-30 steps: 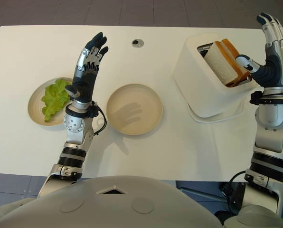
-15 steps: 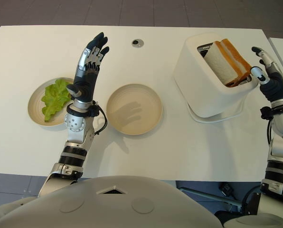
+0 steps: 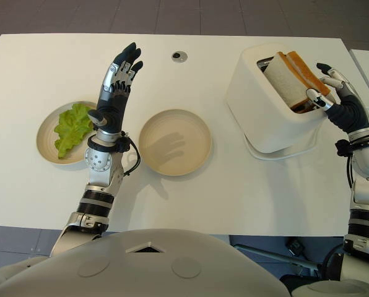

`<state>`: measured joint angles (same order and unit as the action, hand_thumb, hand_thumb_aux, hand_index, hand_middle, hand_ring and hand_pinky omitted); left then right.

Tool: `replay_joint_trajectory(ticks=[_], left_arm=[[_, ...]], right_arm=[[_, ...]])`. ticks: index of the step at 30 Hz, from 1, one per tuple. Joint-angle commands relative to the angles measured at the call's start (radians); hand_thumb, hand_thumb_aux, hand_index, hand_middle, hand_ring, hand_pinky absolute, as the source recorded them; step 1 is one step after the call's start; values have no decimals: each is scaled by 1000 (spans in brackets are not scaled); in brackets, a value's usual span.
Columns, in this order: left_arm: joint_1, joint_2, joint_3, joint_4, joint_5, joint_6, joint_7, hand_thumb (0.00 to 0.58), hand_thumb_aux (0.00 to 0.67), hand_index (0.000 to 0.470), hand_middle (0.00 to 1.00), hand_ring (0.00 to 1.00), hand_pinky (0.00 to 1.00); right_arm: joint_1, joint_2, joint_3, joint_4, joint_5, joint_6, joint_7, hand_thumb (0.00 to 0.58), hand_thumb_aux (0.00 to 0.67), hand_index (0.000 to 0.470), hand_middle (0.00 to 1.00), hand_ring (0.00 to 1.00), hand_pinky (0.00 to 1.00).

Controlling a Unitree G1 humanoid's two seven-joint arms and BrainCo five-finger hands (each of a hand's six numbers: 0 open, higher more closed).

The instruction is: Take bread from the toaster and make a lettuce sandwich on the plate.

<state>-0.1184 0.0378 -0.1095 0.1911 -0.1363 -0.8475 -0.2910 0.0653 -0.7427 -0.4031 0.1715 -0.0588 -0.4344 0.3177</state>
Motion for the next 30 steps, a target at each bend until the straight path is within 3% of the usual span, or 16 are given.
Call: replay_joint_trajectory(ticks=[1,17,18,19,20,30], left_arm=[[-4,3,5,4,12,-1,-2,0,0,0,0,0,0],[7,7,3,-4,11,0,-4,0,0,0,0,0,0],[8,7,2,-5,11,0,-4,0,0,0,0,0,0],[8,7,1,-5,11,0,-5,0,0,0,0,0,0],[9,7,1,-5,11,0,-5,0,0,0,0,0,0],[13,3,-1,-10,16,4,0,0,0,0,0,0,0]], right_arm=[[8,5,-21,-6,62,2,23,580,670,470,0,0,0],[-39,30,-87,-42,128,31,-50,580,670,470,0,0,0],[-37,29,-82,-38,119,33,-51,520,455,319,0,0,0],[-38,28,-77,-31,104,37,-59,427,326,229,0,0,0],[-40,26,-68,-23,85,40,-67,0,0,0,0,0,0],[-108,18,75,128,-80,39,-107,0,0,0,0,0,0]])
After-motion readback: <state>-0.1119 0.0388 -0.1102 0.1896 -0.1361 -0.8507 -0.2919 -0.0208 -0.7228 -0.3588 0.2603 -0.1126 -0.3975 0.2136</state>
